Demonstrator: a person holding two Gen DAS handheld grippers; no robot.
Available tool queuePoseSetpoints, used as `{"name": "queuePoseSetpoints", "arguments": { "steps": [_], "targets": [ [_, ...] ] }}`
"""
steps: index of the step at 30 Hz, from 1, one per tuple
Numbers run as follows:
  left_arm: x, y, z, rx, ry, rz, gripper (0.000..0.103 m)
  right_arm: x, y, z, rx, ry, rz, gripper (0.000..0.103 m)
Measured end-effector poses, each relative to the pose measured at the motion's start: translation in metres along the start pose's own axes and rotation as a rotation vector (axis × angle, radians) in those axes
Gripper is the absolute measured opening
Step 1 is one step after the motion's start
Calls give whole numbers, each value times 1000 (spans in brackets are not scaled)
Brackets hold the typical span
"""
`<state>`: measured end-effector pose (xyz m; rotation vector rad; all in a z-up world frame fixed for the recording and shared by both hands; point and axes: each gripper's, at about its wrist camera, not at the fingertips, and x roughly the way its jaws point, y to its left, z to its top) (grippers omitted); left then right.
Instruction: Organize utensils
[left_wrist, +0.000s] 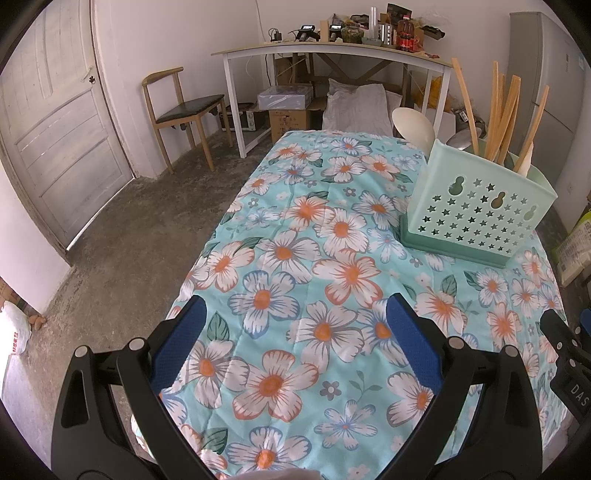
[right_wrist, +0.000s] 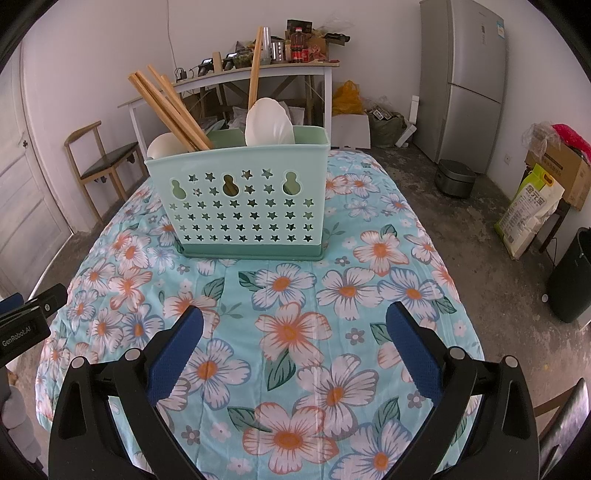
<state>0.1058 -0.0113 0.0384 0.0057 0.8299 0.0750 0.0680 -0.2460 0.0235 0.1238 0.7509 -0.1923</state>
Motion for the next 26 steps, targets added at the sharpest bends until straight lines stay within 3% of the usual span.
{"name": "queuePoseSetpoints", "arguments": {
  "steps": [26],
  "targets": [
    [1, -2, 0, 3, 0, 0, 94, -1, 1, 1, 0, -2, 2, 96]
  ]
}}
